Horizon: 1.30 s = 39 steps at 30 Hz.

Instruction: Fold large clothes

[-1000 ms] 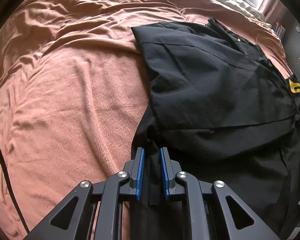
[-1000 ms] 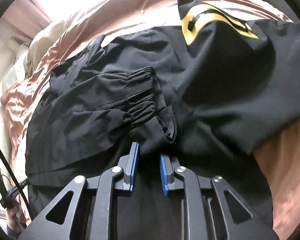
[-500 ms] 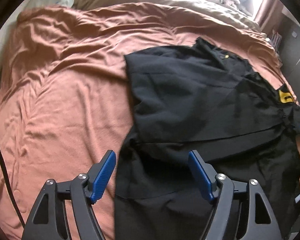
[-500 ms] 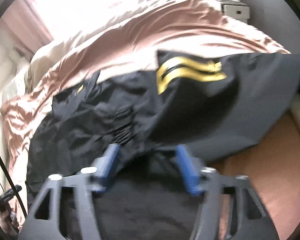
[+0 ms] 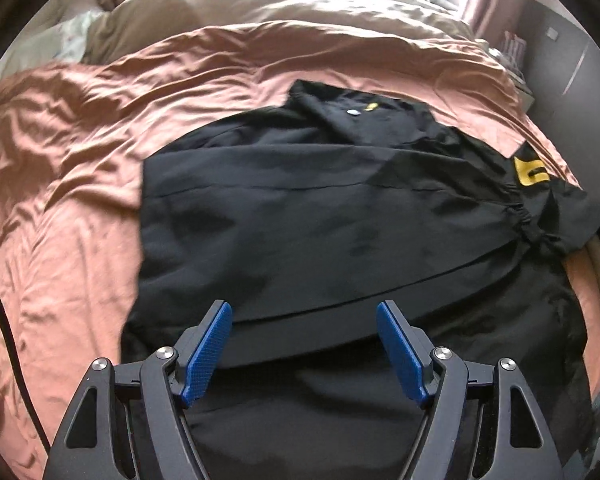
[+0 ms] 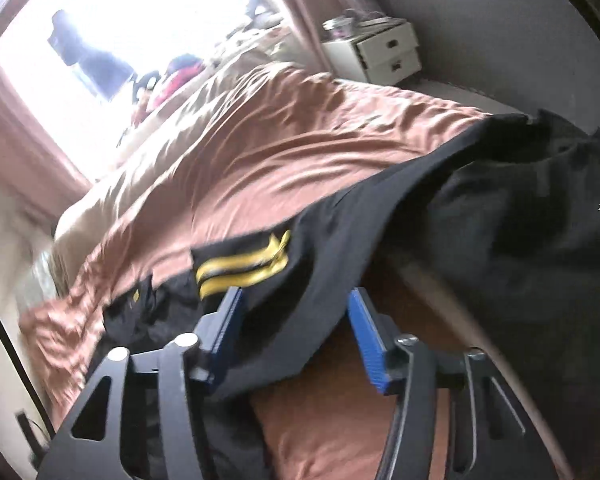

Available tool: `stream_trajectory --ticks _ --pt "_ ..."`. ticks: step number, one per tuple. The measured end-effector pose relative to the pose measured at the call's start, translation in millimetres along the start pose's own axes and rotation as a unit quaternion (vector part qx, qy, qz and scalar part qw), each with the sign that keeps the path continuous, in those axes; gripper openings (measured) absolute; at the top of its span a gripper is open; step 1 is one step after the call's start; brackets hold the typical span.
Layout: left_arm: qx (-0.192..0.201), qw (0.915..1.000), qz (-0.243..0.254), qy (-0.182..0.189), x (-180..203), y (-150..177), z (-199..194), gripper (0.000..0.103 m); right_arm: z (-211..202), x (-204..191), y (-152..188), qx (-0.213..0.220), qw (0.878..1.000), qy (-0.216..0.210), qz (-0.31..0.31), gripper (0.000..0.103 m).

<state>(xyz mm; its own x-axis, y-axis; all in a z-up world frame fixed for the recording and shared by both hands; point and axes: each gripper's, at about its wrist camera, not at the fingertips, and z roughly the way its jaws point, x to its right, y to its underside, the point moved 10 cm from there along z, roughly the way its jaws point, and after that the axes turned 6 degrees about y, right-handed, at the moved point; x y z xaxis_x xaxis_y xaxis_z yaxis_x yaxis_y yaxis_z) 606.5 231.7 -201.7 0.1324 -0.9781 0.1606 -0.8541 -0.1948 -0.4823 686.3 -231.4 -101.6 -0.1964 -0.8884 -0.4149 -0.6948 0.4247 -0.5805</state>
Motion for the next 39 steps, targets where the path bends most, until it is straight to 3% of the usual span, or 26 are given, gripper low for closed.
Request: stream_trajectory --ticks 6,13,19,21,24,27,30,32,39 --pt "0.004 0.9996 0.025 0.010 48.2 -17.9 19.4 0.076 2.8 28.6 -20.9 0.006 0.999 -0.023 0.048 0.042" --pt "-0.008 0.9983 0.051 0.026 104.5 -29.7 58.6 0.076 26.4 51.0 -26.9 -0.006 0.995 -0.039 0.093 0.042" --pt "-0.018 0.9960 0.079 0.038 143.4 -32.9 90.2 0.076 47.7 66.9 -38.1 -0.011 0.992 -0.025 0.126 0.021" --pt "-0.022 0.9956 0.082 0.040 154.4 -34.8 100.1 0.076 51.6 67.7 -43.0 -0.008 0.992 -0.016 0.128 0.008" --pt "-0.031 0.9954 0.083 0.037 164.1 -35.9 114.2 0.076 44.4 56.5 -47.2 0.005 0.992 -0.016 0.124 0.004" --pt "-0.048 0.9953 0.072 0.043 168.3 -33.1 129.6 0.076 27.7 43.1 -51.2 0.022 0.995 -0.016 0.096 0.003" --pt "-0.072 0.9935 0.048 0.075 174.2 -22.9 140.8 0.076 12.8 30.7 -55.2 0.030 0.996 -0.023 0.086 0.002" --pt "-0.074 0.9922 0.060 0.081 181.5 -17.8 139.7 0.076 4.5 23.4 -56.6 0.031 0.997 -0.014 0.072 0.002" --pt "-0.077 0.9875 0.107 0.086 190.0 -5.8 117.7 0.076 7.4 22.9 -49.2 -0.020 0.996 -0.029 0.078 0.002"
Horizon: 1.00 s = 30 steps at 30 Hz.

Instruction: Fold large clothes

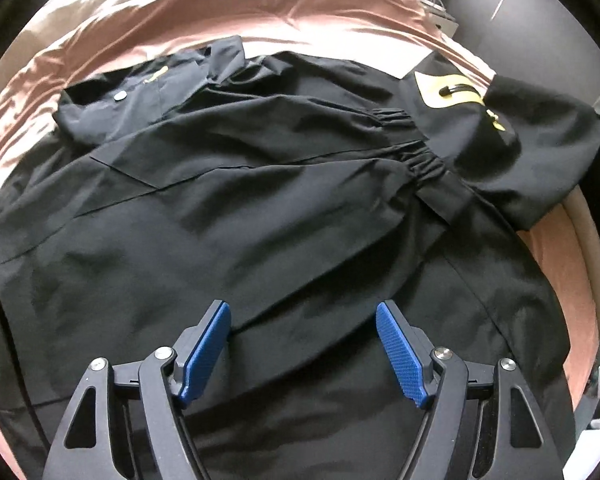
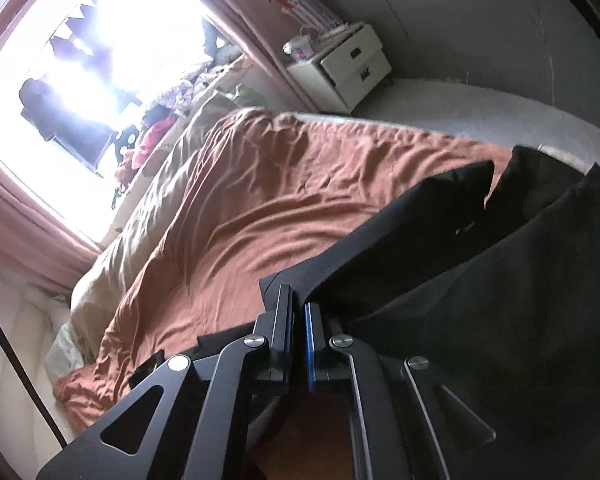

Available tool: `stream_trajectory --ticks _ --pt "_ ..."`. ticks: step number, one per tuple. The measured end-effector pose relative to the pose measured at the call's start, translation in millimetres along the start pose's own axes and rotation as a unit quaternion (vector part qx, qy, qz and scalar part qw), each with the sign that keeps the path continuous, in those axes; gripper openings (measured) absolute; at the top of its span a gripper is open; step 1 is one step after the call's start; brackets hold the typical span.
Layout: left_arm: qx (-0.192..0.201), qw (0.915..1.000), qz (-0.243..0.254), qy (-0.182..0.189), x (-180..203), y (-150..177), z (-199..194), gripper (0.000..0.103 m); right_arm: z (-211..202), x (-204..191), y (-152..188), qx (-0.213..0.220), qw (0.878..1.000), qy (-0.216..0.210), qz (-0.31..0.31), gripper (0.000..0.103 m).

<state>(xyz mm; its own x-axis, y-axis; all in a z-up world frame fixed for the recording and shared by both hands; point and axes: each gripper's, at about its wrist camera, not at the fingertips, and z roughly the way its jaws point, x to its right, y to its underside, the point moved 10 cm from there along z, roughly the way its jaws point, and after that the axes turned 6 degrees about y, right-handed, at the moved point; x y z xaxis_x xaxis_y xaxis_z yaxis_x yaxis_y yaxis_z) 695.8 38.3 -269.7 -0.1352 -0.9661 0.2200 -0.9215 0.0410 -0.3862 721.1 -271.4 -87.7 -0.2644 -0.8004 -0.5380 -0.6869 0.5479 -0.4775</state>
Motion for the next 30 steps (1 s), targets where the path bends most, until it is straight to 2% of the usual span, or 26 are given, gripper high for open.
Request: stream_trajectory --ticks 3,7,8,10,11,12,16,19,20,22,23,24,29,30 --pt "0.002 1.0000 -0.002 0.000 -5.3 3.2 -4.2 0.076 6.5 5.3 6.7 -0.020 1.000 0.011 0.003 0.003" --pt "0.000 0.9997 -0.022 0.000 -20.1 6.9 -3.6 0.076 7.1 -1.4 15.0 -0.024 0.999 0.032 -0.035 0.003" --pt "0.000 0.9996 -0.028 0.001 -23.2 6.8 -3.2 0.076 6.4 -3.4 16.8 -0.025 0.998 0.032 -0.041 0.006" --pt "0.006 0.9991 -0.042 0.002 -30.0 6.0 -3.4 0.076 9.0 -8.9 21.1 -0.028 0.998 0.026 -0.049 0.033" --pt "0.008 0.9988 -0.048 0.004 -31.8 5.0 -3.4 0.076 11.8 -10.9 22.9 -0.032 0.998 0.021 -0.049 0.062" --pt "0.012 0.9983 -0.056 0.009 -34.1 4.1 -3.5 0.076 16.1 -11.8 25.7 -0.037 0.998 0.015 -0.047 0.072" --pt "0.017 0.9977 -0.064 0.016 -34.7 2.5 -4.4 0.076 35.8 -15.0 35.4 -0.054 0.997 0.002 -0.054 0.072" --pt "0.022 0.9978 -0.061 0.015 -37.6 3.9 -8.2 0.076 49.2 -16.8 37.3 -0.058 0.996 0.019 -0.060 0.072" --pt "0.025 0.9975 -0.064 0.016 -39.4 4.7 -10.4 0.076 52.7 -19.1 36.8 -0.059 0.996 0.023 -0.060 0.068" --pt "0.029 0.9969 -0.070 0.020 -43.6 7.3 -14.6 0.076 56.2 -25.0 34.1 -0.059 0.996 0.029 -0.062 0.041" --pt "0.033 0.9965 -0.073 0.022 -46.1 9.2 -18.1 0.076 58.4 -28.7 33.7 -0.064 0.996 0.024 -0.059 0.018" --pt "0.036 0.9962 -0.075 0.024 -47.5 10.7 -21.1 0.076 57.7 -30.8 34.4 -0.064 0.996 0.026 -0.056 0.013" --pt "0.055 0.9948 -0.080 0.031 -57.3 21.8 -40.8 0.076 39.7 -54.0 45.0 -0.043 0.995 0.023 -0.086 0.008" --pt "0.060 0.9944 -0.082 0.031 -60.1 25.0 -46.1 0.076 34.4 -57.1 47.1 -0.038 0.995 0.021 -0.090 0.003"
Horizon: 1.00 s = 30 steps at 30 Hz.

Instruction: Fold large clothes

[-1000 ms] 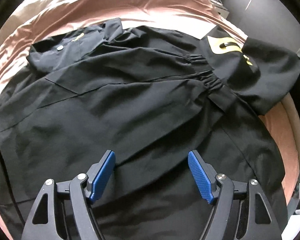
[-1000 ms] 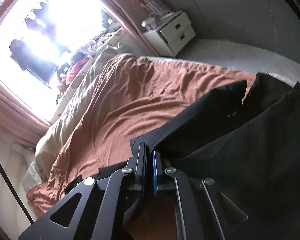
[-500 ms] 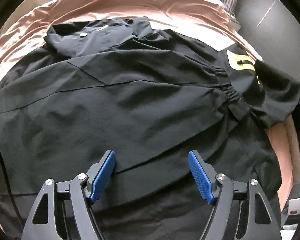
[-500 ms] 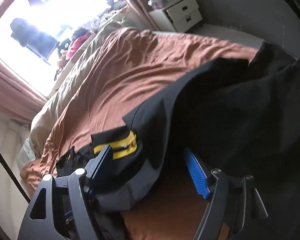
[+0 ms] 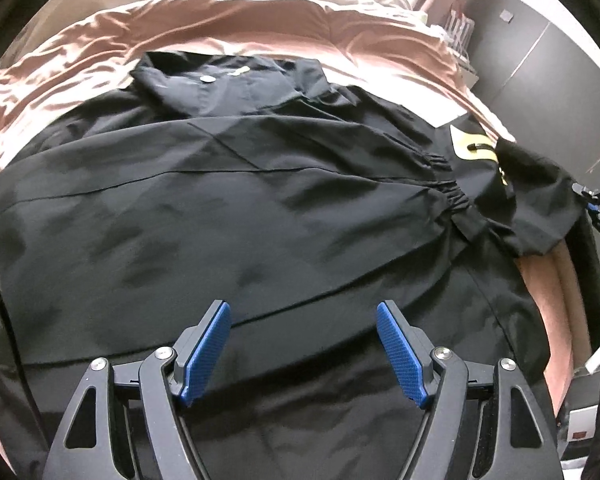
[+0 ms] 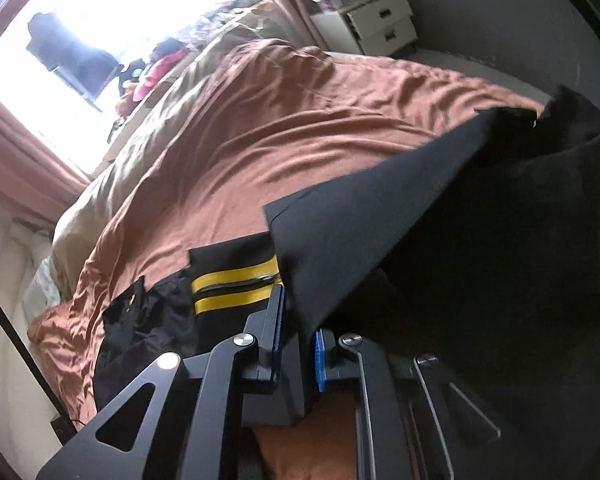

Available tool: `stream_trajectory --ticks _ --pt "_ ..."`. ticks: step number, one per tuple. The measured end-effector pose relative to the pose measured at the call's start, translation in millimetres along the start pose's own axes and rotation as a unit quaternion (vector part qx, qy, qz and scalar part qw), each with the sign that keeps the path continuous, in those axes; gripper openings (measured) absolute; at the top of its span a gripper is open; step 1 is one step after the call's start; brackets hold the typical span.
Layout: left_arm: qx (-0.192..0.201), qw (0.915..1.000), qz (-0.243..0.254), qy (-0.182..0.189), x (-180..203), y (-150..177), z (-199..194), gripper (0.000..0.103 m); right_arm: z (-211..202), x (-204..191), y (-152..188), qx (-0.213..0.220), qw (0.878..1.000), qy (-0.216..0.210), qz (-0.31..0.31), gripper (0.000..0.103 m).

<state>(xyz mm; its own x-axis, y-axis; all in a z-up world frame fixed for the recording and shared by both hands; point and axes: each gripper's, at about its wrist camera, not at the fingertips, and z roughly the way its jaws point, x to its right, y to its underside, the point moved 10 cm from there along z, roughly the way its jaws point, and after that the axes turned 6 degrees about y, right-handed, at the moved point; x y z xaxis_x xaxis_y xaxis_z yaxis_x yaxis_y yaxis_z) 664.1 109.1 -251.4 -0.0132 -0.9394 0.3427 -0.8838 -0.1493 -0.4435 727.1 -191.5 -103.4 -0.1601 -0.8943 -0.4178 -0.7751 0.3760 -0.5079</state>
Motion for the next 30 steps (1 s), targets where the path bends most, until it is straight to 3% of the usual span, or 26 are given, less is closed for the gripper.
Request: stream_trajectory --ticks 16,30 --pt "0.059 0.9975 -0.039 0.004 -65.9 22.4 -90.3 0.076 -43.3 -106.5 30.5 0.041 0.995 -0.048 -0.076 0.000" --pt "0.104 0.9903 -0.091 -0.016 -158.2 58.7 -177.3 0.076 -4.6 -235.6 92.1 0.018 0.982 -0.111 -0.150 0.000"
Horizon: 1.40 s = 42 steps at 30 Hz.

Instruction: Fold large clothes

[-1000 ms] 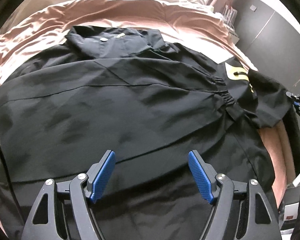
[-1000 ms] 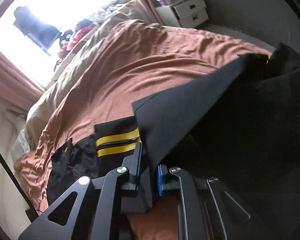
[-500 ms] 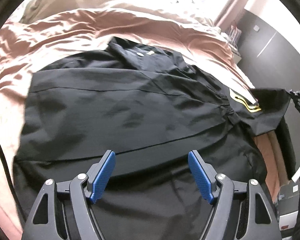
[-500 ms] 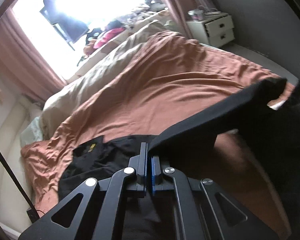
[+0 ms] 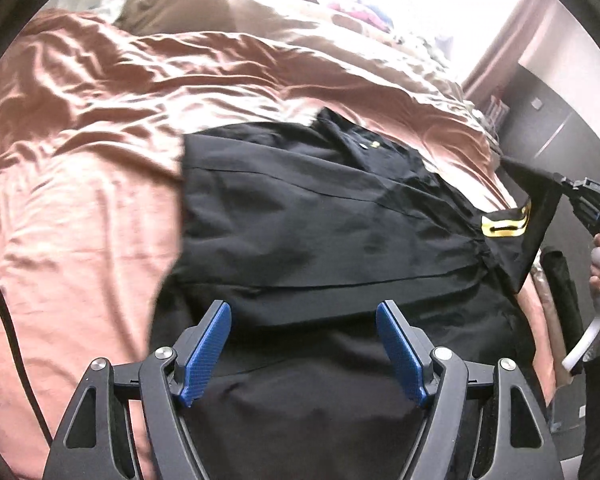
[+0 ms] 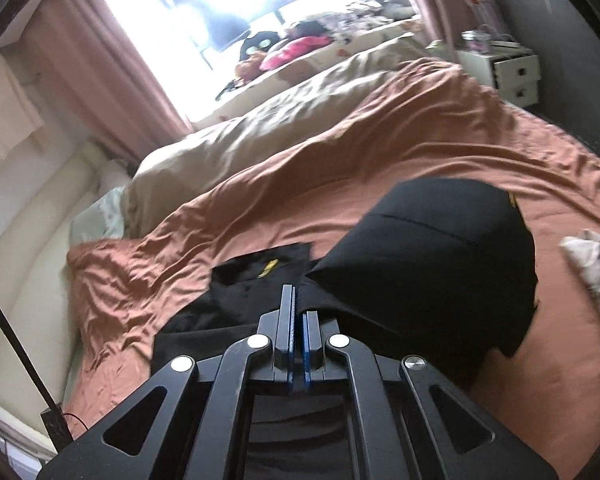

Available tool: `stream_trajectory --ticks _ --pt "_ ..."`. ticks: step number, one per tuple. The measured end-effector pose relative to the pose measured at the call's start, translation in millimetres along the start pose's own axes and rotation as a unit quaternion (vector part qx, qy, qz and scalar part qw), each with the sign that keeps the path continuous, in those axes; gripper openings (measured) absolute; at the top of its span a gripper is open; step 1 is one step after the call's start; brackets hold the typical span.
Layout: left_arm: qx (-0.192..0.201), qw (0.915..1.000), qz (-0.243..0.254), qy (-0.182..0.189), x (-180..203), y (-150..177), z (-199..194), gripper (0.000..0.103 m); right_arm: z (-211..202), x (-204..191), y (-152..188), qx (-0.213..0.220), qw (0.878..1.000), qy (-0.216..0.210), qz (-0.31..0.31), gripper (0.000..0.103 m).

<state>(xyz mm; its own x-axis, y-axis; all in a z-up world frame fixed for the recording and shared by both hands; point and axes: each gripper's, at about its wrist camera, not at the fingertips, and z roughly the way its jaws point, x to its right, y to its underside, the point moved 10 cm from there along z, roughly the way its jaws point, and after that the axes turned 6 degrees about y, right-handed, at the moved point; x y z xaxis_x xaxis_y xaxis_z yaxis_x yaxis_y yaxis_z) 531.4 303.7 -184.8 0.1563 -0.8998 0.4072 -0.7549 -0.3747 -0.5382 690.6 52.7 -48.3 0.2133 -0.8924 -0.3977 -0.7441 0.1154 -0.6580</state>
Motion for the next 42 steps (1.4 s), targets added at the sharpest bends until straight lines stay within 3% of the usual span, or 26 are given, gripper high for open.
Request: stream_trajectory --ticks 8,12,16,19,20,21,23,28,33,39,42 --pt "0.014 0.9994 -0.027 -0.015 -50.6 8.7 -34.5 0.076 65.2 -69.4 37.2 -0.046 0.997 -0.037 -0.039 0.000" --pt "0.015 0.9989 -0.038 -0.024 -71.7 18.6 -47.8 0.076 108.8 -86.9 73.0 -0.092 0.994 -0.006 -0.065 0.000" --pt "0.012 0.9984 -0.042 -0.036 -86.0 29.1 -57.2 0.076 145.7 -80.1 108.2 -0.140 0.987 0.014 -0.071 0.005" --pt "0.008 0.9980 -0.042 -0.046 -92.2 34.9 -61.2 0.076 162.0 -62.1 124.1 -0.176 0.984 0.007 -0.040 0.010" --pt "0.008 0.9980 -0.043 -0.046 -92.1 36.0 -62.2 0.076 164.2 -55.7 127.4 -0.185 0.982 -0.004 -0.025 0.026" --pt "0.008 0.9980 -0.043 -0.046 -91.5 36.1 -63.0 0.076 164.8 -49.0 130.0 -0.192 0.981 -0.014 -0.015 0.051" --pt "0.008 0.9981 -0.042 -0.044 -87.6 35.8 -62.6 0.076 160.7 -38.7 130.2 -0.189 0.982 -0.024 -0.013 0.081" --pt "0.004 0.9990 -0.019 -0.040 -59.9 28.1 -51.1 0.076 125.1 -9.0 128.9 -0.187 0.981 -0.049 -0.022 0.082" --pt "-0.008 0.9994 0.014 -0.031 -12.7 14.6 -24.8 0.076 80.1 50.7 108.5 -0.134 0.991 -0.020 -0.015 0.082" --pt "-0.024 0.9973 0.068 -0.015 60.4 -2.5 15.1 0.076 67.1 141.3 83.1 -0.123 0.991 0.022 0.039 0.082" --pt "-0.037 0.9945 0.097 -0.014 96.9 -10.1 38.8 0.076 74.7 181.7 74.1 -0.134 0.987 0.015 0.093 0.082"
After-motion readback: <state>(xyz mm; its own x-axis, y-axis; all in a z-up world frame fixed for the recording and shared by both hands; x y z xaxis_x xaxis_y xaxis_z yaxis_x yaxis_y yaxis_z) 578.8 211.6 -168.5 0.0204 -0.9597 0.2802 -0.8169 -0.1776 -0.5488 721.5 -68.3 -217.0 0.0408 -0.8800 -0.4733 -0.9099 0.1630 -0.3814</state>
